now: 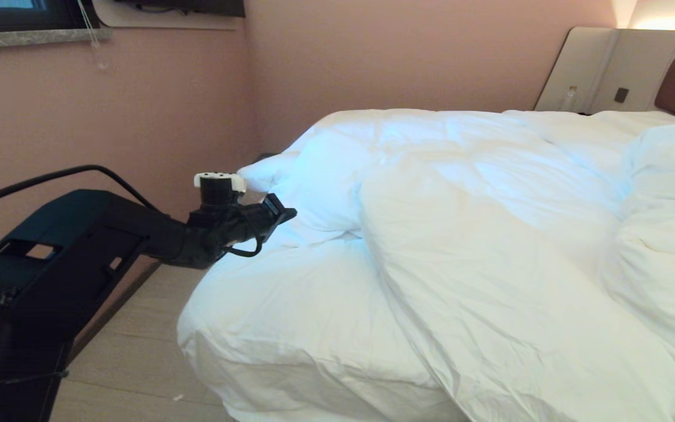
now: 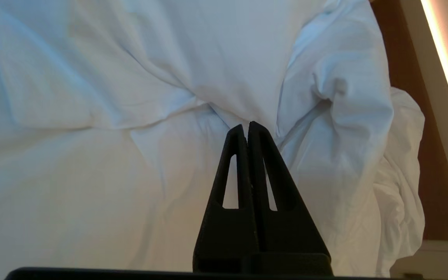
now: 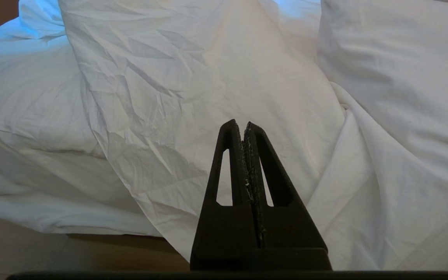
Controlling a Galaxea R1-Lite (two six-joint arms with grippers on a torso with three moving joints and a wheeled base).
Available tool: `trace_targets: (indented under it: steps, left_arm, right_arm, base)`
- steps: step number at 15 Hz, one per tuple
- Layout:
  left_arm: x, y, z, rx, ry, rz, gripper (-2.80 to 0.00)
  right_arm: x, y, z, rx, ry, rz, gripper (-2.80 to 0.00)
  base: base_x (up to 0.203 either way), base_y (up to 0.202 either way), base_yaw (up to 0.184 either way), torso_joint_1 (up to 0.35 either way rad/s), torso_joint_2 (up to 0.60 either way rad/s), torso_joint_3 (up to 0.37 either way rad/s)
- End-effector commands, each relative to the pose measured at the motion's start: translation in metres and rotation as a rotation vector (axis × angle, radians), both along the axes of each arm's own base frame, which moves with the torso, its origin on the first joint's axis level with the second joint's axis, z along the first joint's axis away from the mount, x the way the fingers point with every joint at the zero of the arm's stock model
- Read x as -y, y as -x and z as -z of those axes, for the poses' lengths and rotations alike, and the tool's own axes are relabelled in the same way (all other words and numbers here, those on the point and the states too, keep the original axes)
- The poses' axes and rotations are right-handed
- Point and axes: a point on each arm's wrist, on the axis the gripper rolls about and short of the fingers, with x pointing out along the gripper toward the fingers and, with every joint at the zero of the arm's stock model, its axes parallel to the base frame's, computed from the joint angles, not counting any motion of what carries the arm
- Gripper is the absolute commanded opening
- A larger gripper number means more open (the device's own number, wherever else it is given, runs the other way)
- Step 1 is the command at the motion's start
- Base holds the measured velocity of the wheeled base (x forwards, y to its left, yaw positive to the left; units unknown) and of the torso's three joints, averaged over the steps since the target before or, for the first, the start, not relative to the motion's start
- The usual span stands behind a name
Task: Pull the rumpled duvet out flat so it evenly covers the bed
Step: Hold the folded corner of the quilt
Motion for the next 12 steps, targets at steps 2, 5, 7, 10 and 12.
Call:
trace_targets:
  steps: [2,5,7,10,12]
  left_arm:
    - [0.006,0.002,0.0,-0.005,0.003,0.014,-2.8]
    - [0.021,0.014,-0.003,-0.003,-0.012,0.052,-2.8]
    - [0.028,0.024,-0.011,0.021,-0.031,0.078,-2.8]
    - [0.041,0.038,-0.023,0.032,-0.027,0.118,-2.8]
    - [0.054,0.045,-0.024,0.029,-0.026,0.15,-2.8]
  right_arm:
    - [0.0,0.0,0.0,-0.001,0.0,0.0,-2.8]
    - [0.0,0.0,0.0,-0.001,0.0,0.0,-2.8]
    - [0.0,0.0,0.0,-0.001,0.0,0.0,-2.8]
    - [0.0,0.0,0.0,-0.001,0.0,0.0,-2.8]
    - [0.0,0.0,0.0,-0.001,0.0,0.0,-2.8]
  base:
    - [0.0,0.0,0.0,0.0,0.0,0.0]
    - [0.0,0.0,0.0,0.0,0.0,0.0]
    - [0.0,0.0,0.0,0.0,0.0,0.0]
    - [0.0,0.0,0.0,0.0,0.0,0.0]
    - [0.0,0.0,0.0,0.0,0.0,0.0]
